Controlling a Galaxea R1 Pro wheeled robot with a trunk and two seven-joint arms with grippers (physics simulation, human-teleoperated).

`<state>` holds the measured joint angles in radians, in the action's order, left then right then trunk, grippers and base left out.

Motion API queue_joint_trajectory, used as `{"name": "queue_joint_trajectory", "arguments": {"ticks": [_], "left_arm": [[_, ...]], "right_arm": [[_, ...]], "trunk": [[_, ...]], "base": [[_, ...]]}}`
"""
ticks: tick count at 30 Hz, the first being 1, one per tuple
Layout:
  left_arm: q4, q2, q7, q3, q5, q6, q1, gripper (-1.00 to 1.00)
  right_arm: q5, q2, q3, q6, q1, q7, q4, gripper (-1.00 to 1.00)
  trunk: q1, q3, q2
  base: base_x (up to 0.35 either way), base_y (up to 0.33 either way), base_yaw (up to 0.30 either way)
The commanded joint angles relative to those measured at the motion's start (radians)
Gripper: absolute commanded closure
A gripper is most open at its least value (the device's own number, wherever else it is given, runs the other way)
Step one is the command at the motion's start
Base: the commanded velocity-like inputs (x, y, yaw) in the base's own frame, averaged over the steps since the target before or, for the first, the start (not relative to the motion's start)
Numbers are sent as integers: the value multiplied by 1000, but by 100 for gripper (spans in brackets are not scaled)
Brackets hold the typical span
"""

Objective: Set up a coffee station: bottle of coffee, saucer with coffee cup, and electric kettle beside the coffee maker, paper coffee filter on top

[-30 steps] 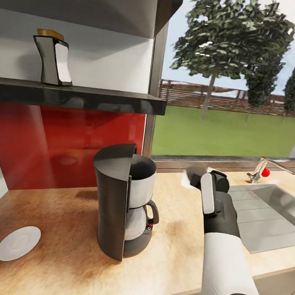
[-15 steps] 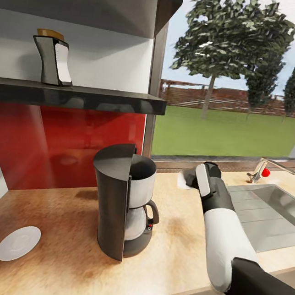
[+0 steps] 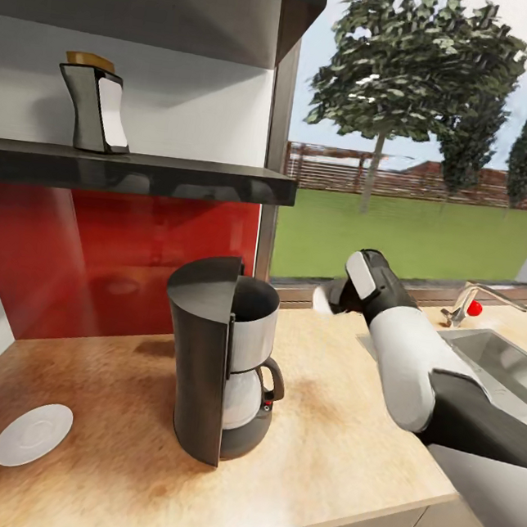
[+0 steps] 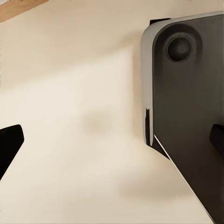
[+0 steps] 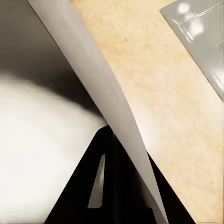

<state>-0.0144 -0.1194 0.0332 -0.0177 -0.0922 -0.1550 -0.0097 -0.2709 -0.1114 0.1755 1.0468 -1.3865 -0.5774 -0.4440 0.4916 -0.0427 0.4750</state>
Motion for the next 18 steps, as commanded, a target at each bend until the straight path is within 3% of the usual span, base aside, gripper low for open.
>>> {"name": "queue_joint_trajectory", "arguments": {"ticks": [1, 12, 18], "left_arm": [[-1, 0, 4, -2, -10, -5, -1, -100], [-1, -2, 3, 5, -11, -3, -1, -100], [-1, -2, 4, 5, -11, -2, -1, -100]], "right_arm": [[-12, -1, 4, 0, -17, -13, 18, 100], [-17, -1, 7, 0, -163, -13, 174, 100], [-16, -1, 7, 0, -214, -13, 198, 100]], "trunk": [[1, -2, 2], [1, -2, 2], [1, -2, 2]], "base": [[0, 0, 0], [-4, 0, 0], [-257, 0, 0]]}}
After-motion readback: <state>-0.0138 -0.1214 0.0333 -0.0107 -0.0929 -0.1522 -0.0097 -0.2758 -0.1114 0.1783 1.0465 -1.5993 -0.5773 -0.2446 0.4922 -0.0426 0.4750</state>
